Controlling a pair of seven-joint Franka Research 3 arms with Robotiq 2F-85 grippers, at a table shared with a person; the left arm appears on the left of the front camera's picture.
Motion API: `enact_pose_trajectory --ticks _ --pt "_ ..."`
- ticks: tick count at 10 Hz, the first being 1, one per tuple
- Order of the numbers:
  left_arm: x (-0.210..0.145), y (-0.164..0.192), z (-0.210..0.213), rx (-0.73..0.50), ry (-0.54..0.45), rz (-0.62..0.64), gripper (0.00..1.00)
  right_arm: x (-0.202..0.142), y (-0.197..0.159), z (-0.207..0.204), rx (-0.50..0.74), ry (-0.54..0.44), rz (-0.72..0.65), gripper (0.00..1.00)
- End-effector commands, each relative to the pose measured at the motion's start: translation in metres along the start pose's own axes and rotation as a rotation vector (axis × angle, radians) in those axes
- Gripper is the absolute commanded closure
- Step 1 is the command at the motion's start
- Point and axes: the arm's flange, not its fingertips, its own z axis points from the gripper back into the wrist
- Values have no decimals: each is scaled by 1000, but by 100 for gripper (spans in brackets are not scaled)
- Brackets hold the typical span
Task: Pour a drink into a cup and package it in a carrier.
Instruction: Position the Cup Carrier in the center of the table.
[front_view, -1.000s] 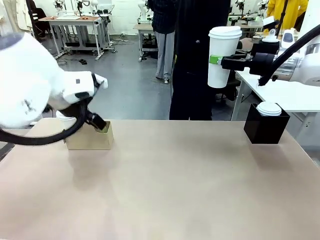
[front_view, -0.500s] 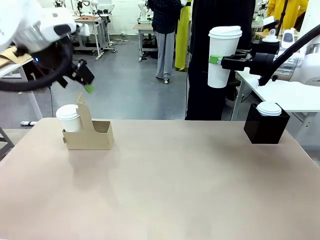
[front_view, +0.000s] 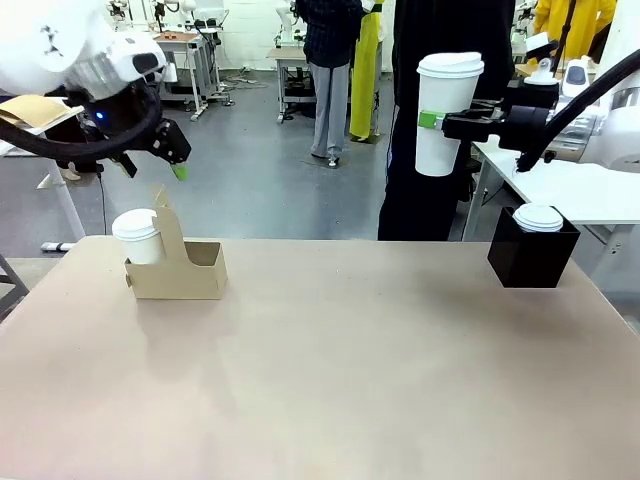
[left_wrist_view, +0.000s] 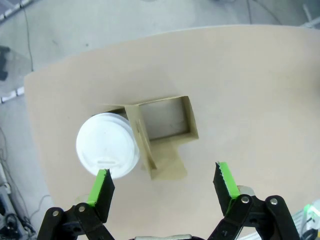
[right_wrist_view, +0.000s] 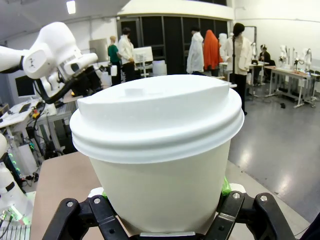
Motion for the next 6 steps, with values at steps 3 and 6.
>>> enact_pose_trajectory --ticks 3,6 --pt "11 10 -40 25 53 104 0 3 2 -2 4 -15 0 19" --pt "7 14 -49 11 72 86 0 3 2 -2 4 -15 0 19"
